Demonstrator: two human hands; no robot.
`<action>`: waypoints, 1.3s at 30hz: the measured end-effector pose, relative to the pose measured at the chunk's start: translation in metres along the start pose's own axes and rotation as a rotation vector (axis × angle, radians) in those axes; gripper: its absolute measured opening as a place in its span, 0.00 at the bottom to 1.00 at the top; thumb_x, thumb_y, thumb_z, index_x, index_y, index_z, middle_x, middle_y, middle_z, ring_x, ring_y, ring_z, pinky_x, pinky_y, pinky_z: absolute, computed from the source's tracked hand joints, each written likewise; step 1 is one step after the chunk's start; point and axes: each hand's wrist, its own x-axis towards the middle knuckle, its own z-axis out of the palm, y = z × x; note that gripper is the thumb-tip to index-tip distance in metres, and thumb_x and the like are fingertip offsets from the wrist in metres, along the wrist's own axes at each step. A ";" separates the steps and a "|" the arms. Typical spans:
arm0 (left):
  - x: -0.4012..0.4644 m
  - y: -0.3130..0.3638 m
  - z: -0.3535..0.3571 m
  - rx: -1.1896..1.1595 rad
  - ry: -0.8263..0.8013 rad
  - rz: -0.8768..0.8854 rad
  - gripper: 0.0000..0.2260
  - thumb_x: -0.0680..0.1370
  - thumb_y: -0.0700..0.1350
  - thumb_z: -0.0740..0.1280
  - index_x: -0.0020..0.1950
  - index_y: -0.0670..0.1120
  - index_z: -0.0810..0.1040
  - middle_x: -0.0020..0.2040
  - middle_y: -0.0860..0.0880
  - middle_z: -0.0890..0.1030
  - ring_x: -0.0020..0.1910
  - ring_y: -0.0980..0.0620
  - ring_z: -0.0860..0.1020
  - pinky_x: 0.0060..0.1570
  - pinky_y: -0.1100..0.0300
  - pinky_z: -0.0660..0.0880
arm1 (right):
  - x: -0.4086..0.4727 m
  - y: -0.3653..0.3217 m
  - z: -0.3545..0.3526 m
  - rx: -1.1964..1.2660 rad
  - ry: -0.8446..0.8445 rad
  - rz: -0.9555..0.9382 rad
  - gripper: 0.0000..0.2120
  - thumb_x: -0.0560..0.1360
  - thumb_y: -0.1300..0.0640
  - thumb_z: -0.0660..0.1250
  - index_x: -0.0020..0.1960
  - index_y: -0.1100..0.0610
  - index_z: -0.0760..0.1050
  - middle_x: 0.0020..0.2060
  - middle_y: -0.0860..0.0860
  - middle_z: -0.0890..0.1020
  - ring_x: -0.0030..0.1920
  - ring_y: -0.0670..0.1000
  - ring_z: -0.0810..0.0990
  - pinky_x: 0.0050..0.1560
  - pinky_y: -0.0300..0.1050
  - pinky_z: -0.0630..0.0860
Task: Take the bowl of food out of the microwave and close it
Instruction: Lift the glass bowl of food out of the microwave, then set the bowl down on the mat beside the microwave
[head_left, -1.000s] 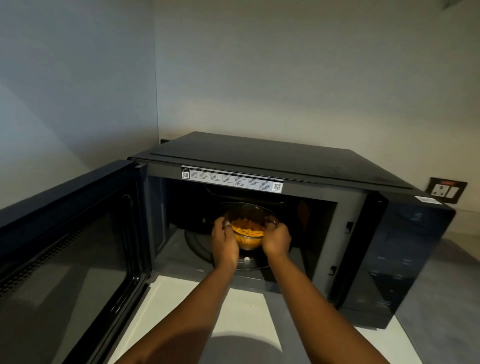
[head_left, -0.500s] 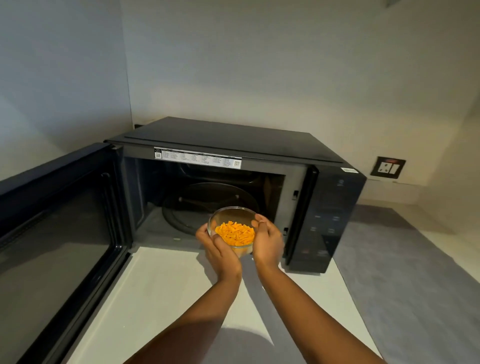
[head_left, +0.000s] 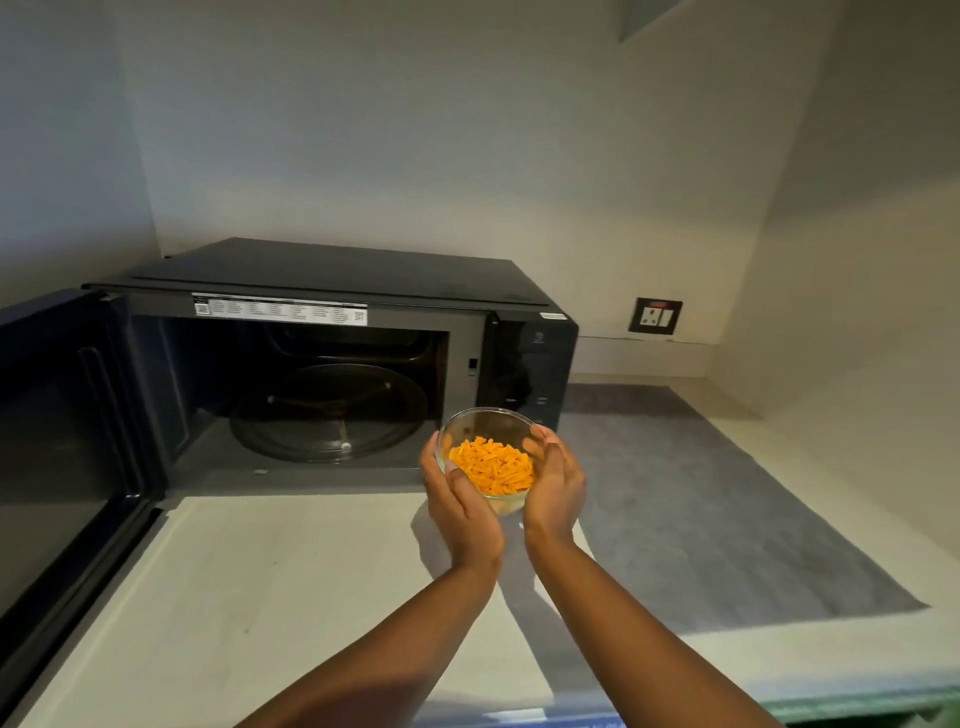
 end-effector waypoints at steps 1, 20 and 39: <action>-0.006 0.001 0.007 0.004 -0.020 -0.005 0.25 0.74 0.49 0.47 0.69 0.43 0.65 0.64 0.39 0.74 0.59 0.43 0.75 0.52 0.54 0.75 | 0.004 -0.001 -0.009 0.000 0.021 -0.005 0.12 0.79 0.53 0.54 0.47 0.45 0.76 0.50 0.54 0.83 0.51 0.55 0.80 0.55 0.56 0.78; -0.050 -0.063 0.136 0.060 -0.576 -0.148 0.18 0.81 0.42 0.50 0.71 0.48 0.63 0.68 0.42 0.72 0.65 0.44 0.71 0.66 0.52 0.69 | 0.108 0.028 -0.120 -0.060 0.473 0.030 0.15 0.77 0.58 0.55 0.54 0.57 0.79 0.52 0.58 0.83 0.53 0.58 0.79 0.55 0.50 0.74; -0.020 -0.159 0.238 0.324 -1.115 -0.215 0.20 0.80 0.47 0.53 0.73 0.52 0.61 0.73 0.46 0.68 0.70 0.44 0.68 0.69 0.44 0.66 | 0.194 0.078 -0.161 -0.307 0.602 0.146 0.16 0.78 0.60 0.53 0.63 0.61 0.72 0.60 0.61 0.78 0.61 0.60 0.75 0.62 0.54 0.70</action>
